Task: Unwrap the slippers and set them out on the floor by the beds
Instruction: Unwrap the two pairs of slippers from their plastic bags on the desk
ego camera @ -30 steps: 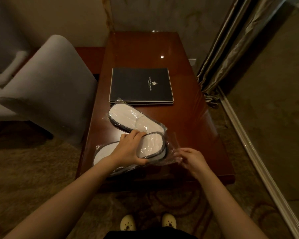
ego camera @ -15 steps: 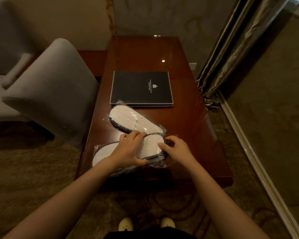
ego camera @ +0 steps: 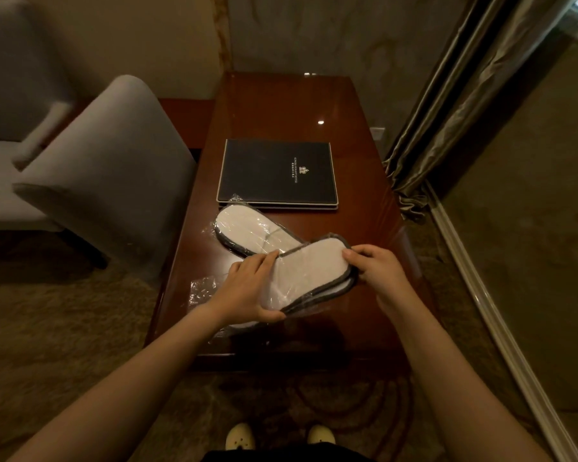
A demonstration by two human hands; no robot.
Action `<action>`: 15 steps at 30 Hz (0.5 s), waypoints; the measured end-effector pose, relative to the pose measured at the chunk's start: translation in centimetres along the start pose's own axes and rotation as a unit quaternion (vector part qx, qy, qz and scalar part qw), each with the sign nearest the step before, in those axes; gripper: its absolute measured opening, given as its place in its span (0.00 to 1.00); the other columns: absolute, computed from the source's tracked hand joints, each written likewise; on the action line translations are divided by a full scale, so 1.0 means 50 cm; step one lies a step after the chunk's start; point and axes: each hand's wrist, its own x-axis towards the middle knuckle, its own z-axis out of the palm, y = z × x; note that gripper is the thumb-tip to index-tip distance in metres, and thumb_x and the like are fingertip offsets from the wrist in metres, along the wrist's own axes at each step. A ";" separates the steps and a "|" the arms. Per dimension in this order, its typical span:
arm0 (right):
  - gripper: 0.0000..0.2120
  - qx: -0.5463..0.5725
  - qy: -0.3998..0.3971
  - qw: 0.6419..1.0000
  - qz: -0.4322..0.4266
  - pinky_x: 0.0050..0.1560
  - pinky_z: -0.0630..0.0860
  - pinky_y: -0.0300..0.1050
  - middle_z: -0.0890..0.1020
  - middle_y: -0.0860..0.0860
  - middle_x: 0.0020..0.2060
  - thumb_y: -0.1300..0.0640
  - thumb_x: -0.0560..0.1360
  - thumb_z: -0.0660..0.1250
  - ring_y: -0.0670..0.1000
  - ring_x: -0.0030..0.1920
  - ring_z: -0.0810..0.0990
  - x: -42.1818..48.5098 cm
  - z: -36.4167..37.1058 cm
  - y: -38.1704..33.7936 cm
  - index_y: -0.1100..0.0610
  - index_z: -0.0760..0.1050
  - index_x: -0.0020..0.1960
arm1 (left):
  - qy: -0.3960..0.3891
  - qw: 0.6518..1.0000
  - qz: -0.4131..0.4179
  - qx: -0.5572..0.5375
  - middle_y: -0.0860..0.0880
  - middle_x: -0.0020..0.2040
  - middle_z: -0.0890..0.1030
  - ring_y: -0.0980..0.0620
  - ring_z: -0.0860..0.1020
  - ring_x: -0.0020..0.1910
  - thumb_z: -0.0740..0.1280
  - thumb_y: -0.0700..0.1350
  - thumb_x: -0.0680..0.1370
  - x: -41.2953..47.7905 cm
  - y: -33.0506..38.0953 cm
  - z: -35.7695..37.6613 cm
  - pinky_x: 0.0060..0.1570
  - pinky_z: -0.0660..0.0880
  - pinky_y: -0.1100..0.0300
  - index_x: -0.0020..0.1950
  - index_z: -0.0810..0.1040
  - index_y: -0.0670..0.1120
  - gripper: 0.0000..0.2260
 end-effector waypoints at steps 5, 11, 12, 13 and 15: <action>0.05 -0.250 -0.127 0.959 -0.041 0.30 0.71 0.31 0.77 0.48 0.42 0.54 0.76 0.64 0.43 0.38 0.75 0.013 -0.039 -0.025 0.55 0.75 0.49 | 0.034 0.998 0.025 0.052 0.45 0.70 0.64 0.45 0.63 0.68 0.67 0.67 0.60 -0.012 0.007 0.006 0.68 0.59 0.50 0.76 0.51 0.44 0.53; 0.14 -0.430 -0.194 0.875 -0.109 0.48 0.70 0.39 0.76 0.48 0.50 0.54 0.72 0.68 0.49 0.54 0.76 0.034 0.031 -0.047 0.54 0.77 0.57 | 0.032 0.995 0.052 0.083 0.44 0.71 0.63 0.45 0.61 0.69 0.65 0.67 0.62 -0.013 0.027 0.016 0.71 0.56 0.51 0.76 0.49 0.44 0.52; 0.14 -0.421 -0.189 0.879 -0.119 0.50 0.70 0.40 0.78 0.49 0.52 0.55 0.72 0.68 0.49 0.55 0.76 0.035 0.037 -0.045 0.54 0.77 0.58 | 0.032 0.995 0.047 0.080 0.44 0.72 0.63 0.45 0.61 0.70 0.66 0.67 0.62 -0.014 0.023 0.014 0.71 0.55 0.51 0.77 0.49 0.44 0.52; 0.15 -0.403 -0.191 0.886 -0.126 0.52 0.69 0.40 0.78 0.49 0.55 0.55 0.73 0.68 0.47 0.55 0.75 0.035 0.037 -0.044 0.53 0.77 0.59 | 0.030 0.996 0.039 0.075 0.44 0.72 0.62 0.45 0.61 0.70 0.67 0.67 0.63 -0.016 0.017 0.012 0.72 0.55 0.50 0.77 0.48 0.44 0.52; 0.16 -0.367 -0.195 0.900 -0.135 0.55 0.68 0.40 0.78 0.48 0.59 0.55 0.74 0.66 0.44 0.56 0.73 0.033 0.025 -0.048 0.52 0.76 0.61 | 0.018 0.997 0.024 0.065 0.45 0.74 0.60 0.45 0.60 0.72 0.68 0.67 0.63 -0.022 0.001 0.007 0.72 0.54 0.51 0.77 0.45 0.45 0.53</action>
